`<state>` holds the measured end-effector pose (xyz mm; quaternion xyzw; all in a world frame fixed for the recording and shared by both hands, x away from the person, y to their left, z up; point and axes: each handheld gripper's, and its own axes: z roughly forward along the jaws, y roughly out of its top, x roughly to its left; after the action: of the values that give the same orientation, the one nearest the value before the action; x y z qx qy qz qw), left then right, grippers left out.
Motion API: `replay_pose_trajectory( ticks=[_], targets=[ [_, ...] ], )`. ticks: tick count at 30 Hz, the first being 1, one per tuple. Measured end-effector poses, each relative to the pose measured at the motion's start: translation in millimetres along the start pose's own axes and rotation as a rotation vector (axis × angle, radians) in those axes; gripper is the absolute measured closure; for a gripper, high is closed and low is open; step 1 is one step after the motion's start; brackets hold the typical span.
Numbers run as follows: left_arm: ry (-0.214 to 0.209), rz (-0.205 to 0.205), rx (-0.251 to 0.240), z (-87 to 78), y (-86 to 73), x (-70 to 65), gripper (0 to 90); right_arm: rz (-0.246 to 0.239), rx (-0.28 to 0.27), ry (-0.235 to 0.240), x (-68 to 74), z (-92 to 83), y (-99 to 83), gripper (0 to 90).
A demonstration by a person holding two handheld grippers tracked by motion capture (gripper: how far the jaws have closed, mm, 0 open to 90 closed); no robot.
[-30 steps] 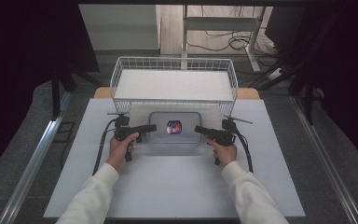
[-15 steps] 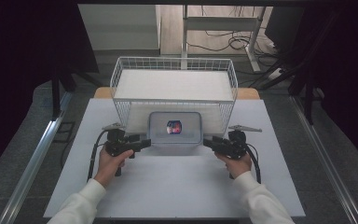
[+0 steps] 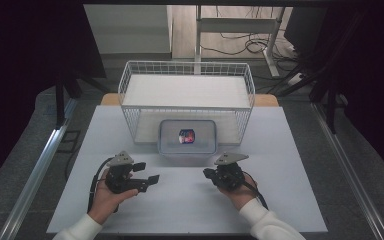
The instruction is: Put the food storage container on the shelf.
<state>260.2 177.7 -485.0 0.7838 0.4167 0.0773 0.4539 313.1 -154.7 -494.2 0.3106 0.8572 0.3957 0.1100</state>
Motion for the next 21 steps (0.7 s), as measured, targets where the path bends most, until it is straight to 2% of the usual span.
replay_pose_trajectory(
  ticks=[2,5,8,13,17,21],
  targets=[
    [0.006,0.011,0.014,0.0,-3.4,-2.9,25.0,-0.017,0.010,-0.010,2.2,4.9,2.2,88.6],
    [0.021,0.035,0.034,0.7,-6.8,-6.6,25.1,-0.011,0.019,-0.022,4.0,13.4,6.7,88.9],
    [0.003,0.057,0.036,1.6,-7.4,-8.1,24.6,-0.034,0.040,-0.034,7.9,25.8,14.1,89.0],
    [0.005,0.056,0.039,1.9,-8.6,-6.9,24.5,-0.017,0.065,-0.041,10.5,53.5,26.0,89.0],
    [0.004,0.051,0.028,-0.4,-9.5,-3.9,24.6,-0.035,0.067,-0.061,12.8,70.1,34.4,89.0],
    [-0.001,0.045,0.020,-2.2,-10.9,-1.2,24.4,-0.030,0.071,-0.077,11.7,81.6,40.1,89.0]
  ],
)
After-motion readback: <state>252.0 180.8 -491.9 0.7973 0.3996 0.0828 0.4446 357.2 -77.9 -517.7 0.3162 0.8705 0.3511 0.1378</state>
